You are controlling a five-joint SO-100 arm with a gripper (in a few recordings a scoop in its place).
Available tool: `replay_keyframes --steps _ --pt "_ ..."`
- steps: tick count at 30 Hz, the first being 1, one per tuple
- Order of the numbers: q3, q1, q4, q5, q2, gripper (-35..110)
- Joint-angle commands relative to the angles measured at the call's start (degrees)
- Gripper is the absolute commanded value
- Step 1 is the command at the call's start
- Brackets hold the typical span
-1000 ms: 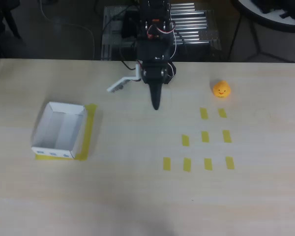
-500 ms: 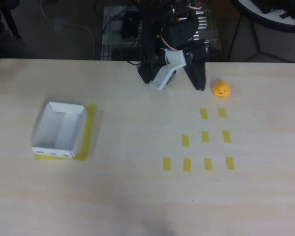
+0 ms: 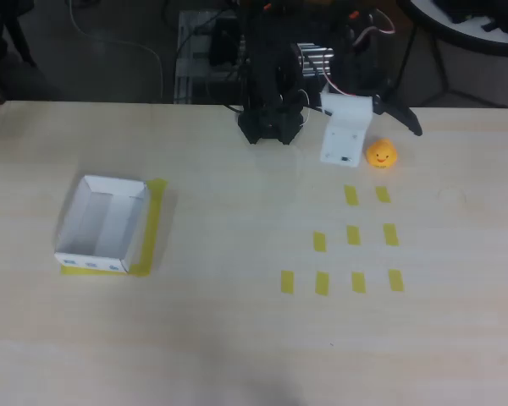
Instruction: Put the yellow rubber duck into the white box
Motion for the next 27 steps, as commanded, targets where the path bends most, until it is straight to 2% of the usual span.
replay_keyframes --steps 1,18,27 --pt "1.3 -7.6 1.9 -0.9 -2.2 59" --pt "2.0 -18.9 1.8 -0.4 -14.5 60" --pt "7.7 -22.1 -1.9 -0.2 -18.3 59"
